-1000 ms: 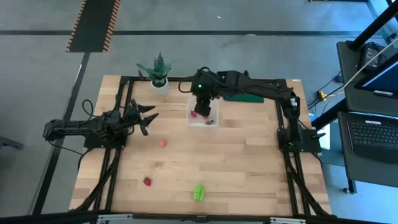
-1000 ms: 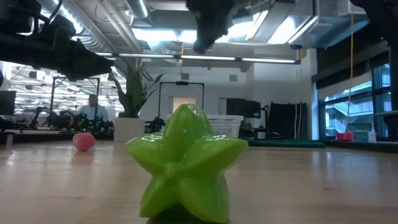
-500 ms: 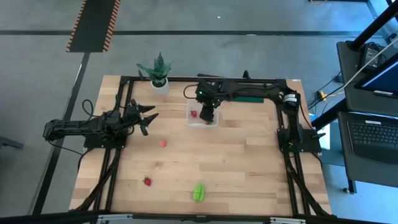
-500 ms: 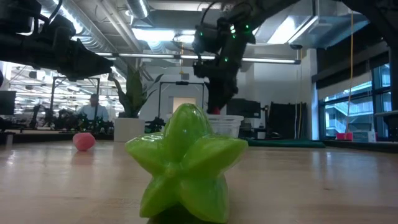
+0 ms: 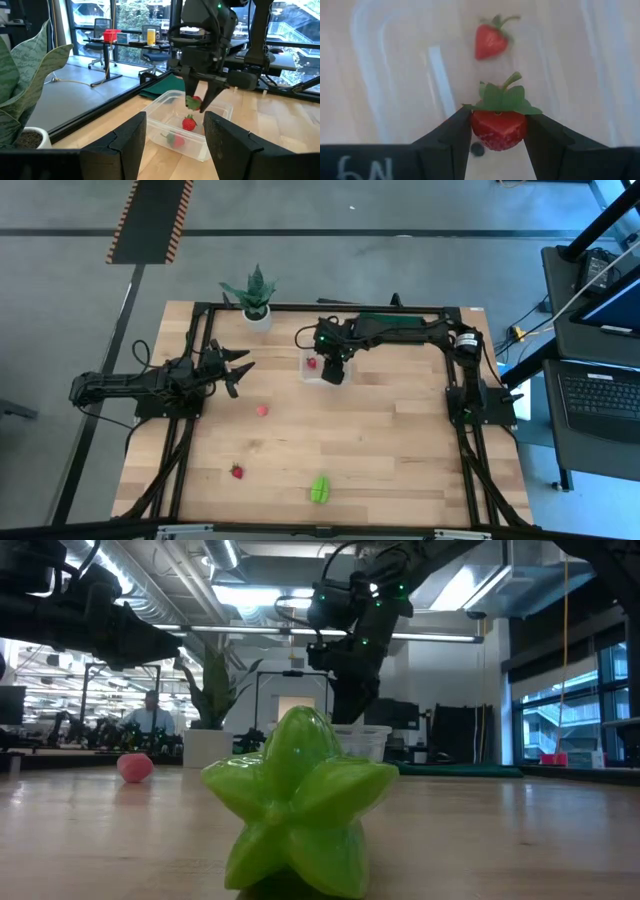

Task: Pick and placing Produce into tupperware
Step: Put the strawberry into the transparent container, then put the peach into the transparent container

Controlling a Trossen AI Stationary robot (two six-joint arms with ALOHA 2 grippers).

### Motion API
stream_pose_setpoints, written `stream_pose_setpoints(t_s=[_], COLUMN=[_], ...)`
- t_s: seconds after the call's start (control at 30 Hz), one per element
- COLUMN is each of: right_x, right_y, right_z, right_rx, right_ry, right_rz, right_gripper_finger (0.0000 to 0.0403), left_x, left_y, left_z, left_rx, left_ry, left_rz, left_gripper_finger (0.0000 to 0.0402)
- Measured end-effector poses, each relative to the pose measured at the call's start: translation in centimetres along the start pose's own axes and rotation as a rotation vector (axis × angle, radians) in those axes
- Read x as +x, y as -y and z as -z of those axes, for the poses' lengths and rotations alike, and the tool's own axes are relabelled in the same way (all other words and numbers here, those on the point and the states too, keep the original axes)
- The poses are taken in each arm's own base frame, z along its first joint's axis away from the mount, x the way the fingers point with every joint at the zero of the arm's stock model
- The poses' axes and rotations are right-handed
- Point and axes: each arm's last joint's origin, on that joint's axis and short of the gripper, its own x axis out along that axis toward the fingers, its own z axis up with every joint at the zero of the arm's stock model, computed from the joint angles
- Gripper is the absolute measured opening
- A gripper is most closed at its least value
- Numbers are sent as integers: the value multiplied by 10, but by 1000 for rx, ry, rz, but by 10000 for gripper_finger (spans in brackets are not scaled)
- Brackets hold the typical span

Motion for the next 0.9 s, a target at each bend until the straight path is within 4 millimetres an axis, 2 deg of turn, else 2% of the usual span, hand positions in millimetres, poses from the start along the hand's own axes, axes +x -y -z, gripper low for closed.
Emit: stream_pose_setpoints(t_s=[0.17,0.63,0.77,0.9], right_x=[0,-3,-30,-86], right_y=[1,-1,-4,-21], right_z=[-2,-2,-13,-27], right_rx=[1,48,50,7], right_ry=[20,1,-21,120], right_rz=[2,-25,-28,-47], right_gripper_finger=[169,230,237,236], left_x=[0,0,0,0], left_y=[0,0,0,0], left_z=[0,0,0,0], left_rx=[-41,-45,-46,-73], left_ry=[0,0,0,0], left_rz=[0,0,0,1], left_gripper_finger=[192,192,192,192])
